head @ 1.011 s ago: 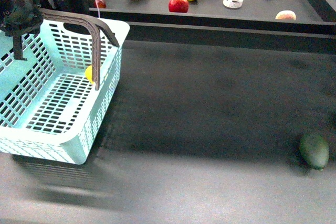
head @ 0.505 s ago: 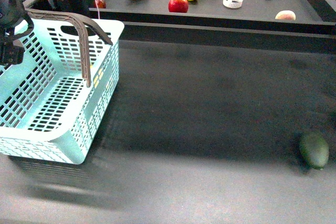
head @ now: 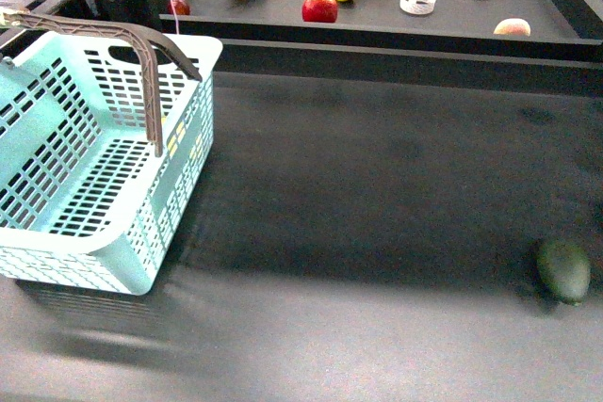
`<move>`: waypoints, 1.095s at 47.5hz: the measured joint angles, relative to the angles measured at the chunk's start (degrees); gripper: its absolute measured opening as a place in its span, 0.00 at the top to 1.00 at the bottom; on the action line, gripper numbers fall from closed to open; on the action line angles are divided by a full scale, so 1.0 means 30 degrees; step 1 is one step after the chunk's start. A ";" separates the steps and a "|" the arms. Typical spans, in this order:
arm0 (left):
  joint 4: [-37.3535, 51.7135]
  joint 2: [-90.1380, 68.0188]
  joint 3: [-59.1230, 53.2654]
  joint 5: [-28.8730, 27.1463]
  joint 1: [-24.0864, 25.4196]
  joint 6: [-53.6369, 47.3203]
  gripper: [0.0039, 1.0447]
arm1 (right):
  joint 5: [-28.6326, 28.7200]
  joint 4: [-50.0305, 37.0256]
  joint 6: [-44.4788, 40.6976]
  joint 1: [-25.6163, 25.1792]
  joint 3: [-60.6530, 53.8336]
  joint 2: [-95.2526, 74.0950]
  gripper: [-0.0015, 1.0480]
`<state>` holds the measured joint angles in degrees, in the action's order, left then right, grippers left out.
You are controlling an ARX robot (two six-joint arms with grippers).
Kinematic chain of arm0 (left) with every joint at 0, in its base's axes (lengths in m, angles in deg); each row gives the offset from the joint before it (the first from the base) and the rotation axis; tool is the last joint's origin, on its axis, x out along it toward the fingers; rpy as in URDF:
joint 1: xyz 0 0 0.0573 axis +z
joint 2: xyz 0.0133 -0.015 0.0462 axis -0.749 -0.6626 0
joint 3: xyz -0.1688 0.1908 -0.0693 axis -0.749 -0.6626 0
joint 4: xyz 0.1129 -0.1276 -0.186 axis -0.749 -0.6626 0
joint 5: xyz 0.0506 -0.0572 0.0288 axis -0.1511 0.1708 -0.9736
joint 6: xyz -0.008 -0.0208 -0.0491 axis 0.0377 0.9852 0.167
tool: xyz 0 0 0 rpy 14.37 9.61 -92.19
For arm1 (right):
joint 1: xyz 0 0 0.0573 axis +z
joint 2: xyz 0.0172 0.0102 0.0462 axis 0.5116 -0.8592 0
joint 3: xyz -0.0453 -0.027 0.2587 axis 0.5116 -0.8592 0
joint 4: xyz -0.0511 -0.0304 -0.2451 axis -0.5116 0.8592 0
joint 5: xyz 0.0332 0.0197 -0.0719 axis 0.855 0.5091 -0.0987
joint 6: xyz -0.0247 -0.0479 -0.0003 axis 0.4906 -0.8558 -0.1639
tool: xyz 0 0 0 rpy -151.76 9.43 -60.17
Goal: Pick mango with right arm and hold basket with left
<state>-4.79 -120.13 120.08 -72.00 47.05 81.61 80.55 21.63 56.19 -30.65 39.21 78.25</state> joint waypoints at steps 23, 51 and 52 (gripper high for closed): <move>0.3075 0.5042 -0.6710 0.0335 0.2484 -0.1843 0.05 | 0.0000 0.0007 0.0000 0.0000 0.0000 0.0000 0.08; 0.6084 1.1570 -1.1868 1.1373 0.2142 -1.8775 0.87 | -0.0029 0.0007 0.0000 0.0000 0.0000 0.0000 0.08; 0.5909 1.1897 -1.2014 1.1315 0.2091 -1.8848 0.90 | -0.0022 0.0007 0.0000 0.0000 0.0000 0.0000 0.08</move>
<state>12.94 -84.44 84.04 -38.06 53.32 25.06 80.49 21.65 56.19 -30.65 39.21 78.25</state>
